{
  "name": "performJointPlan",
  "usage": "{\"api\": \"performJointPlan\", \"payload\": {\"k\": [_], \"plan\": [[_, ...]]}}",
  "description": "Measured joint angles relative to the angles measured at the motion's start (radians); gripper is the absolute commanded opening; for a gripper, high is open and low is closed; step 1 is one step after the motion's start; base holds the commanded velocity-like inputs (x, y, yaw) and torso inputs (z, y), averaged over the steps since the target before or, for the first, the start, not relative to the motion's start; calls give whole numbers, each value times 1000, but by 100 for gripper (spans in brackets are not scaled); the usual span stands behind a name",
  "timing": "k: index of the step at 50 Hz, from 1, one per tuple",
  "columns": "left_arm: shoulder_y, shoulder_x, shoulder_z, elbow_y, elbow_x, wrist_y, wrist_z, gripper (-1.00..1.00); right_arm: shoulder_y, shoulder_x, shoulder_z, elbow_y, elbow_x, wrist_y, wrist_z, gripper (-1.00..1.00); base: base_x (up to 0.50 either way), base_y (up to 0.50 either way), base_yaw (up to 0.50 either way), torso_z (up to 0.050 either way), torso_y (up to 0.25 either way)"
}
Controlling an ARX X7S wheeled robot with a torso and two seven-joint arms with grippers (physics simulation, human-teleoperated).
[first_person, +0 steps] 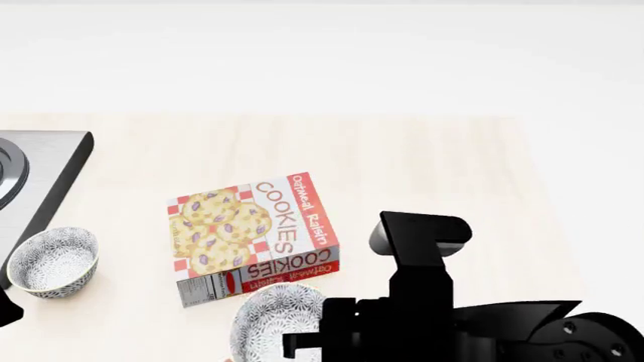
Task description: Pick the akita bowl next to the plate and place it on the plate.
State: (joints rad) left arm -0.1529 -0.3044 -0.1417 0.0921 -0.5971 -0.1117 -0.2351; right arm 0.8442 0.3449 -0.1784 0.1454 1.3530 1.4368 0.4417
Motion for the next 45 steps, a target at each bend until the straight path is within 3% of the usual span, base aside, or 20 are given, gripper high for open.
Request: {"api": "performJointPlan", "payload": {"k": [45], "plan": [[-2,-7,10,-9,-5,10,-5,100,-61,29,-135,-5,-49,-71,-119,-100,0,0,0,0,0]]}}
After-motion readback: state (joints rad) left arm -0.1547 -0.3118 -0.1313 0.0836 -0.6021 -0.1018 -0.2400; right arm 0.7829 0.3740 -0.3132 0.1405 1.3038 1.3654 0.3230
